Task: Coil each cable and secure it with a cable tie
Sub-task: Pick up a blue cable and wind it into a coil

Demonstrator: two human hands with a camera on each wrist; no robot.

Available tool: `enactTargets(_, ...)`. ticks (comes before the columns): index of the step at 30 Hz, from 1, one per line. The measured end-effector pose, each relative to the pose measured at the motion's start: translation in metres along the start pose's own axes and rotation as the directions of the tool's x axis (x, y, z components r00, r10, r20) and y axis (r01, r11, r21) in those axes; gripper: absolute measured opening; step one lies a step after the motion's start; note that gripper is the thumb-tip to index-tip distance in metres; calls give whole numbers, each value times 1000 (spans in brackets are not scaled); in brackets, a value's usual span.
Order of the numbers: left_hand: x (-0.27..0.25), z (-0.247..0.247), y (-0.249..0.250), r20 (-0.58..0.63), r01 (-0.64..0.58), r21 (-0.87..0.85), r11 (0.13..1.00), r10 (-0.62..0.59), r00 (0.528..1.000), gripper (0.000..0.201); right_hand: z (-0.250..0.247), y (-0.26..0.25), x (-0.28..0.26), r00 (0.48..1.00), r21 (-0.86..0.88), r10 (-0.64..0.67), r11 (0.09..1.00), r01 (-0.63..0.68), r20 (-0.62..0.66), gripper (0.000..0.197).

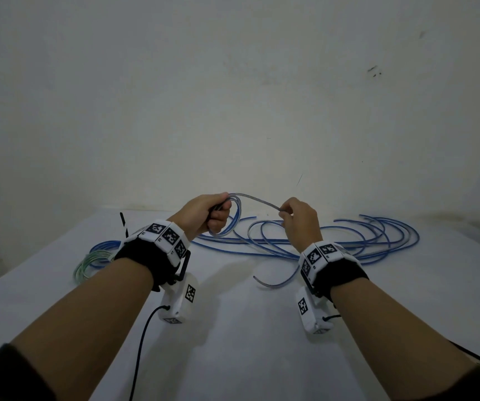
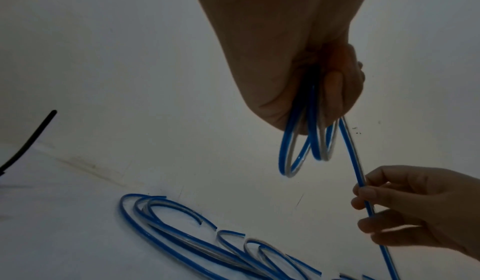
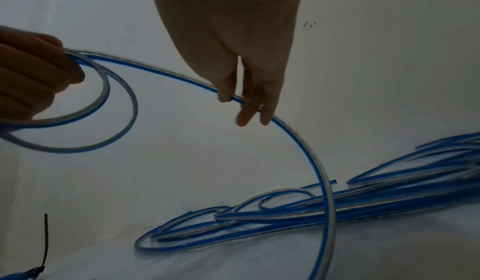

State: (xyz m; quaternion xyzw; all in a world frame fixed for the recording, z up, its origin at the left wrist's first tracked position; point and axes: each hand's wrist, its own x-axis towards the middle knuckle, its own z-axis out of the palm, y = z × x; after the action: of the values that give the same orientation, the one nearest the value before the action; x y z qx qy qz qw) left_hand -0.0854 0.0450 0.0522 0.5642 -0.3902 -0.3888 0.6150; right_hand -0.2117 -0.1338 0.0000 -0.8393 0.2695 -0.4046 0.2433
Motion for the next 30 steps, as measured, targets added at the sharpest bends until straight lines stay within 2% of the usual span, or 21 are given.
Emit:
enactTargets(3, 0, 2, 0, -2, -44, -17, 999, 44, 999, 37, 2, 0, 1, 998, -69, 48, 996, -51, -43, 19)
enactTargets(7, 2, 1, 2, -40, -99, -34, 994, 98, 994, 37, 4, -1, 1, 992, -15, 118, 993, -119, -49, 16)
enactTargets(9, 3, 0, 2, -59, -116, -43, 992, 113, 992, 37, 5, -1, 2, 995, -51, 95, 994, -95, -7, 16)
enactTargets(12, 4, 0, 3, -68, -127, -110, 986, 120, 990, 36, 8, -2, 0, 996, -109, 5, 994, 5, 90, 20)
enactTargets(16, 6, 0, 4, -58, -136, -177, 975, 128, 990, 35, 13, 0, -5, 977, -107, -67, 990, 90, 205, 26)
enactTargets(20, 8, 2, 2, -75, -166, -133, 977, 157, 985, 35, 16, -1, -7, 965, -227, 38, 974, 23, 260, 30)
enactTargets(22, 8, 1, 0, -90, -169, -120, 978, 159, 983, 35, 16, -3, -7, 956, -332, 149, 941, -59, 253, 38)
enactTargets(24, 7, 0, -2, -105, -159, -108, 981, 148, 983, 36, 16, -4, -7, 950, -420, 199, 904, -83, 242, 32)
enactTargets(30, 1, 1, -1, -84, -48, -54, 997, 43, 996, 39, 12, 6, -10, 978, -488, 159, 870, -73, 137, 25)
